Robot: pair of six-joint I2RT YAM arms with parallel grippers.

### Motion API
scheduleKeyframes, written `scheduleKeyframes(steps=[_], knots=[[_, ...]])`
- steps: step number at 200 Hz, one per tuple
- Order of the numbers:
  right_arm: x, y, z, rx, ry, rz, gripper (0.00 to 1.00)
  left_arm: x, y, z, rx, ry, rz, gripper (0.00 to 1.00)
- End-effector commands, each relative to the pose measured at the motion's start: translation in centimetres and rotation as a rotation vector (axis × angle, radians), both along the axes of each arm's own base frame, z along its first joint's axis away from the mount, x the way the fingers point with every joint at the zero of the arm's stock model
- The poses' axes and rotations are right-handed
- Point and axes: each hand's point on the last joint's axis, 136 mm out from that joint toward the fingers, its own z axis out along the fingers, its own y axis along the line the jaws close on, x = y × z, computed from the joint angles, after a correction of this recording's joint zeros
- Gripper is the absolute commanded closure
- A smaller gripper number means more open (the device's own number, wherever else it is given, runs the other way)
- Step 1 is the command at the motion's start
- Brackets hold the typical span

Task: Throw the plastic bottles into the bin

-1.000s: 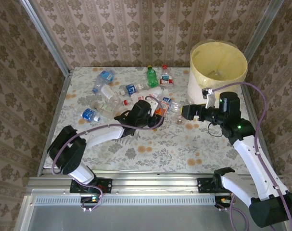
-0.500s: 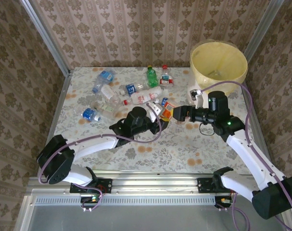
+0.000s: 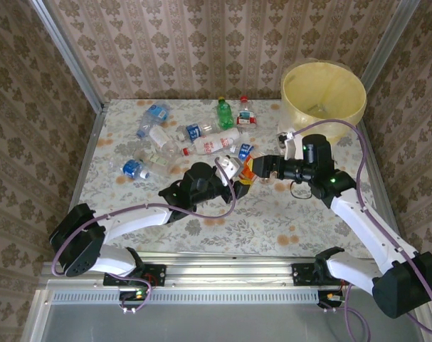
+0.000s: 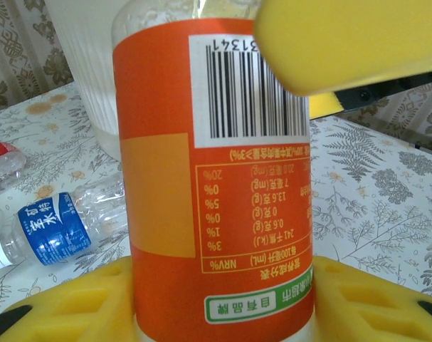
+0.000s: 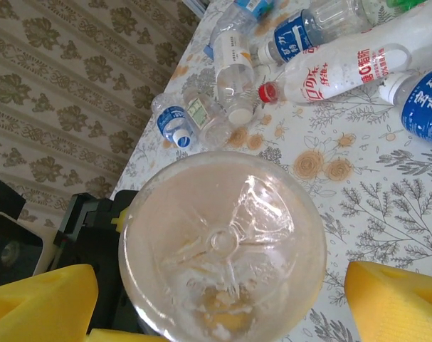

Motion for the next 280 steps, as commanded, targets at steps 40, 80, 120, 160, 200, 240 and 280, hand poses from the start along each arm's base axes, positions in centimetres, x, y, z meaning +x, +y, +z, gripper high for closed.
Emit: scheduleKeyframes(steps=[40, 80, 120, 160, 200, 240, 280], knots=[[0.5, 1.2, -0.6, 0.038, 0.029, 0.014, 0.16, -1.1, -0.5, 2.2, -0.064, -0.059, -0.053, 0.52], [0.6, 1.6, -0.5, 0.049, 0.033, 0.023, 0.21, -1.5, -0.8, 2.6, -0.076, -0.068, -0.069, 0.52], [0.4, 1.8, -0.7, 0.047, 0.050, 0.030, 0.33, -1.5, -0.8, 2.6, -0.088, -0.077, -0.065, 0.50], [0.3, 2.0, -1.0, 0.044, 0.061, 0.037, 0.44, -1.7, -0.9, 2.7, -0.092, -0.077, -0.077, 0.48], [0.2, 2.0, -0.9, 0.042, 0.060, 0.041, 0.65, -1.9, -0.7, 3.0, -0.103, -0.078, -0.075, 0.38], [0.2, 2.0, -0.5, 0.042, 0.052, 0.039, 0.76, -2.0, -0.5, 2.9, -0.104, -0.074, -0.077, 0.19], [0.4, 1.9, -0.3, 0.036, 0.049, 0.031, 0.80, -2.0, -0.5, 2.7, -0.105, -0.068, -0.075, 0.07]])
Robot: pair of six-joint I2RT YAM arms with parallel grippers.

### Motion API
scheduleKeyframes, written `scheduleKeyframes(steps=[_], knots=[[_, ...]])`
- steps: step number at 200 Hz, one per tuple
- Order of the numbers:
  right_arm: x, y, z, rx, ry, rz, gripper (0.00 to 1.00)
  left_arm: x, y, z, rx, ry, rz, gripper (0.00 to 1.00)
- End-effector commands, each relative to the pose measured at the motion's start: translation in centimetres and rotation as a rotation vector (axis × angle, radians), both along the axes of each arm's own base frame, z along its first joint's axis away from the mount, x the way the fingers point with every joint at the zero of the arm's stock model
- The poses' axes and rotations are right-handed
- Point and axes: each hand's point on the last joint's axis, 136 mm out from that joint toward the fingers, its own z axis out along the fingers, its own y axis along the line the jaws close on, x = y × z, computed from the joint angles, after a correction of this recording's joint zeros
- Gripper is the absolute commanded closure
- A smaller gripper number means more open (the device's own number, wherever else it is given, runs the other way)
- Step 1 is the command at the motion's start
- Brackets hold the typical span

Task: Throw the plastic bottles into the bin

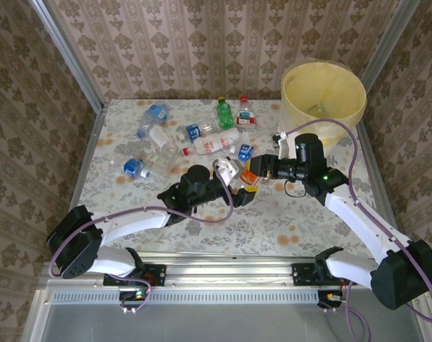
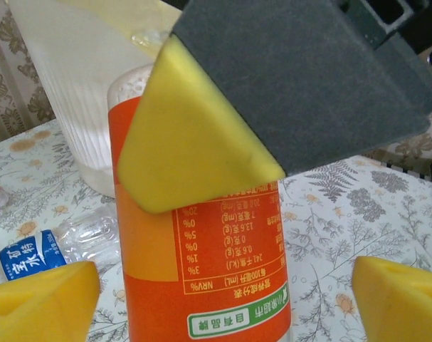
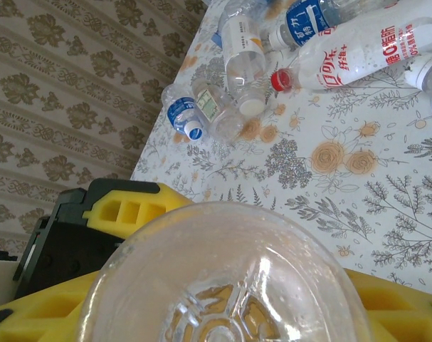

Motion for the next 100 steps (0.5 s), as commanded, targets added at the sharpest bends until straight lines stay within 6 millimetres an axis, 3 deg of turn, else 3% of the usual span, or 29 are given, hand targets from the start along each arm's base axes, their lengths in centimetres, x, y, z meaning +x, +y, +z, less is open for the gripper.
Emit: scheduleKeyframes(steps=[1, 49, 100], knots=[[-0.1, 0.3, 0.6, 0.000, -0.004, 0.008, 0.80, -0.6, 0.0, 0.8, -0.031, -0.016, -0.023, 0.07], [0.1, -0.2, 0.5, -0.036, -0.009, -0.011, 0.82, -0.3, 1.0, 0.3, -0.032, 0.002, 0.016, 0.00], [0.6, -1.9, 0.0, -0.167, -0.044, -0.065, 0.84, 1.7, 5.1, -1.6, -0.016, 0.091, 0.146, 0.00]])
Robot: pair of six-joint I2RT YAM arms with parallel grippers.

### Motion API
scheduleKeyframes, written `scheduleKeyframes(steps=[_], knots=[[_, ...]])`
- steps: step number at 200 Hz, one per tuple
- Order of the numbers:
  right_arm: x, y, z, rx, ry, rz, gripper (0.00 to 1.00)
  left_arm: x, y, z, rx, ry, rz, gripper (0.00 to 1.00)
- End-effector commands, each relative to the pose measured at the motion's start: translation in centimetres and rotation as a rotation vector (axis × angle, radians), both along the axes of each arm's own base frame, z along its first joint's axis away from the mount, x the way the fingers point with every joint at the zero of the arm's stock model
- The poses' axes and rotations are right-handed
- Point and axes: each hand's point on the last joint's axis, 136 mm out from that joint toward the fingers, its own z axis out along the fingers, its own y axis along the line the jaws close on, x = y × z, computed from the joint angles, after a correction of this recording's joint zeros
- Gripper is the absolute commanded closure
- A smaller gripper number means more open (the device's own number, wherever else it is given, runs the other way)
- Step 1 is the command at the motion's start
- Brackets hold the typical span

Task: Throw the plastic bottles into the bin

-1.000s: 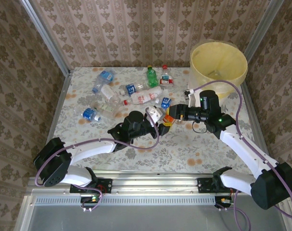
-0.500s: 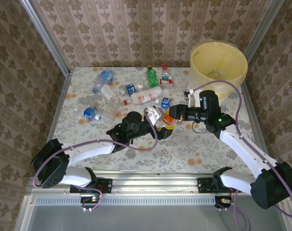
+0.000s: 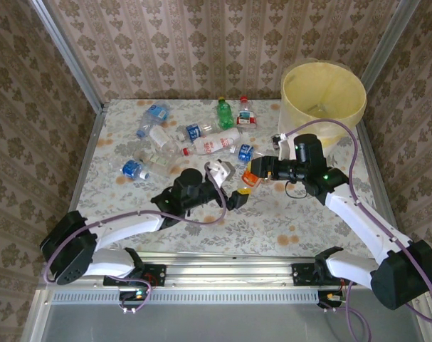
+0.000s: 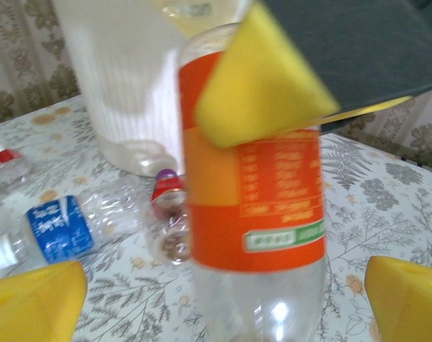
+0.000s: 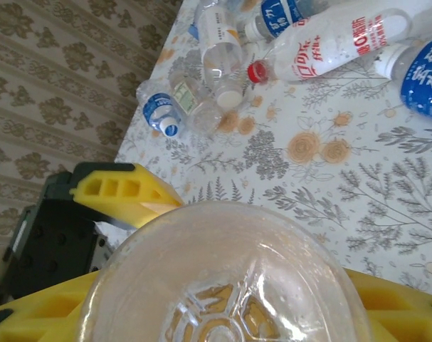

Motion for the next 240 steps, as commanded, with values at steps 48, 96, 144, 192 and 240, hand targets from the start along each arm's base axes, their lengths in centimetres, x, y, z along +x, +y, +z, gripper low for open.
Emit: scheduleKeyframes(steps=[48, 96, 144, 192, 240], knots=[[1.4, -2.5, 1.3, -0.229, -0.104, -0.062, 0.84, 1.7, 6.8, -0.8, -0.031, 0.070, 0.211, 0.00], [3.5, -4.6, 2.5, -0.368, -0.163, -0.154, 0.85, 1.3, 10.5, -0.2, -0.035, 0.048, 0.311, 0.00], [5.5, -5.2, 6.6, -0.408, -0.289, -0.205, 0.87, 0.8, 12.5, 0.0, -0.035, 0.041, 0.359, 0.00], [6.1, -6.0, 12.3, -0.418, -0.490, -0.259, 0.87, 0.7, 12.9, -0.2, -0.034, 0.042, 0.371, 0.00], [4.8, -7.5, 17.3, -0.431, -0.715, -0.325, 0.87, 0.8, 12.9, -0.2, -0.035, 0.041, 0.375, 0.00]])
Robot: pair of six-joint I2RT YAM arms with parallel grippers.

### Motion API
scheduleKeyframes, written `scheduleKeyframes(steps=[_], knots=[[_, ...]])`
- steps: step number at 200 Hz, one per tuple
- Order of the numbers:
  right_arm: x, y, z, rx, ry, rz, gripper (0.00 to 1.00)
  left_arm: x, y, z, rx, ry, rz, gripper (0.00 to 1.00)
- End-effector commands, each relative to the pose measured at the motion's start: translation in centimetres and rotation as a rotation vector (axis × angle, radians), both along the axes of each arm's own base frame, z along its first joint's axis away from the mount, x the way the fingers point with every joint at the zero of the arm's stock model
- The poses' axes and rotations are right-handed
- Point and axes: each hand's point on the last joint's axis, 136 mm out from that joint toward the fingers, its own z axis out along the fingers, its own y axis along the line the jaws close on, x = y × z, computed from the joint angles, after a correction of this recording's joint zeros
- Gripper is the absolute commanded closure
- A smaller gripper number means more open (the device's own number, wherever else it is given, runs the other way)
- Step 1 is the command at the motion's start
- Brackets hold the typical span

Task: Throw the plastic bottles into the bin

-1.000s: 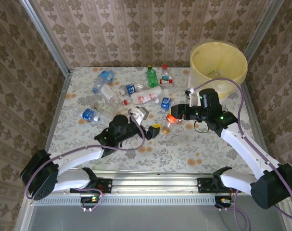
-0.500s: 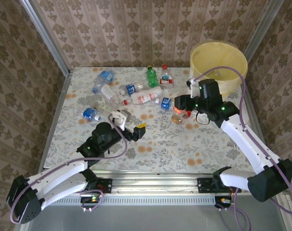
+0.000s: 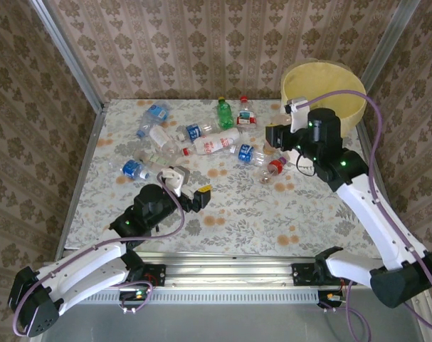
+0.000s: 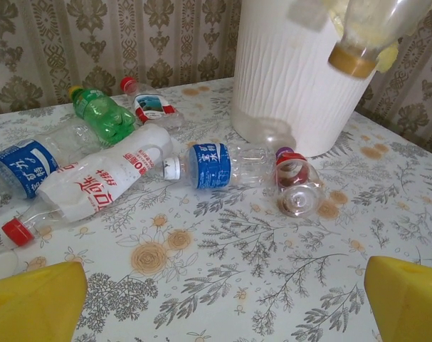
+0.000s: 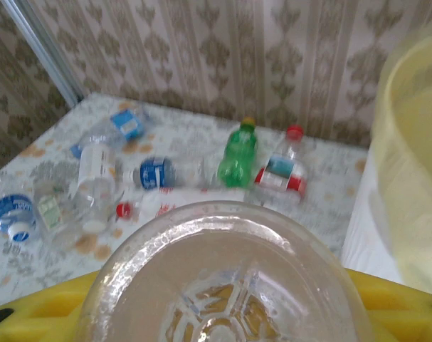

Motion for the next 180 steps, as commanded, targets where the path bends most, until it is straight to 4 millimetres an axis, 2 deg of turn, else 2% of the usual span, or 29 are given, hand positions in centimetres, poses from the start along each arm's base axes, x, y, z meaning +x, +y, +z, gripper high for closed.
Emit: scheduleKeyframes(steps=[1, 28, 77, 123, 180], knots=[[-0.7, -1.0, 5.2, -0.021, -0.208, -0.030, 0.87, 0.2, 0.5, 0.0, -0.014, 0.004, 0.025, 0.00], [-1.8, -2.0, 7.2, -0.020, -0.298, -0.055, 0.86, 0.3, 0.6, -0.1, -0.015, 0.006, 0.030, 0.00], [-3.3, -3.4, 9.8, -0.029, -0.407, -0.107, 0.87, 0.5, 0.7, -0.2, -0.014, 0.008, 0.039, 0.00], [-5.1, -5.7, 12.4, -0.021, -0.527, -0.201, 0.88, 0.6, 0.9, -0.5, -0.017, 0.012, 0.049, 0.00], [-8.0, -7.4, 15.3, -0.029, -0.684, -0.249, 0.89, 0.7, 1.0, -0.7, -0.026, 0.020, 0.063, 0.00]])
